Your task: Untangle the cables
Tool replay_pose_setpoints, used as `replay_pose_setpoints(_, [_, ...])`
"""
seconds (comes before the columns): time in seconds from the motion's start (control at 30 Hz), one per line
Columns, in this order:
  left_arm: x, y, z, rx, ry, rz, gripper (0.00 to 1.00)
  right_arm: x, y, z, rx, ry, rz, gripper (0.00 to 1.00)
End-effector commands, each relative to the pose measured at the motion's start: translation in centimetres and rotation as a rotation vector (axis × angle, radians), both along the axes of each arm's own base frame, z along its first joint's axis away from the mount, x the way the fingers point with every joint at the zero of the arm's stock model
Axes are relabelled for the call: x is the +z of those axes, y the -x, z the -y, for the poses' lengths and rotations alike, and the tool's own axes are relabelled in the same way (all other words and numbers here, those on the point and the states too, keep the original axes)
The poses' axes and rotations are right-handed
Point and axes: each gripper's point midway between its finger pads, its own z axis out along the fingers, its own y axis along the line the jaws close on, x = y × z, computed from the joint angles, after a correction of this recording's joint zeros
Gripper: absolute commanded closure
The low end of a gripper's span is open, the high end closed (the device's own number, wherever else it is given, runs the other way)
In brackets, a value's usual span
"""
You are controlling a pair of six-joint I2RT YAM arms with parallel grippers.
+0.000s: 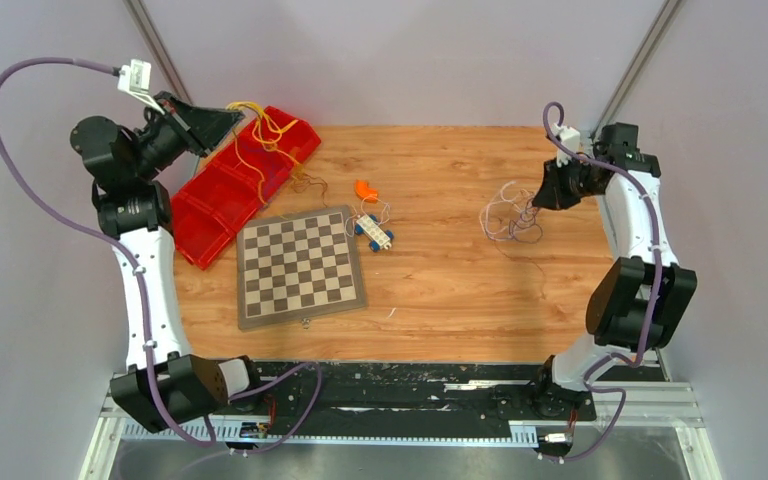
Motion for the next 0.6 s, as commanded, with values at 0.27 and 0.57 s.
replay_pose_setpoints(0.27, [-11.4, 5.9, 9.0, -0.343, -0.179, -0.170, 0.98, 3.7, 0.5, -6.1, 0.096, -0.117, 0.017, 0.15])
replay_pose_setpoints(0.57, [-14.2, 9.3, 18.8, -0.707, -0.169, -0.198, 0.98, 10.0, 7.2, -19.6, 0.480, -0.429, 0.027, 0.05])
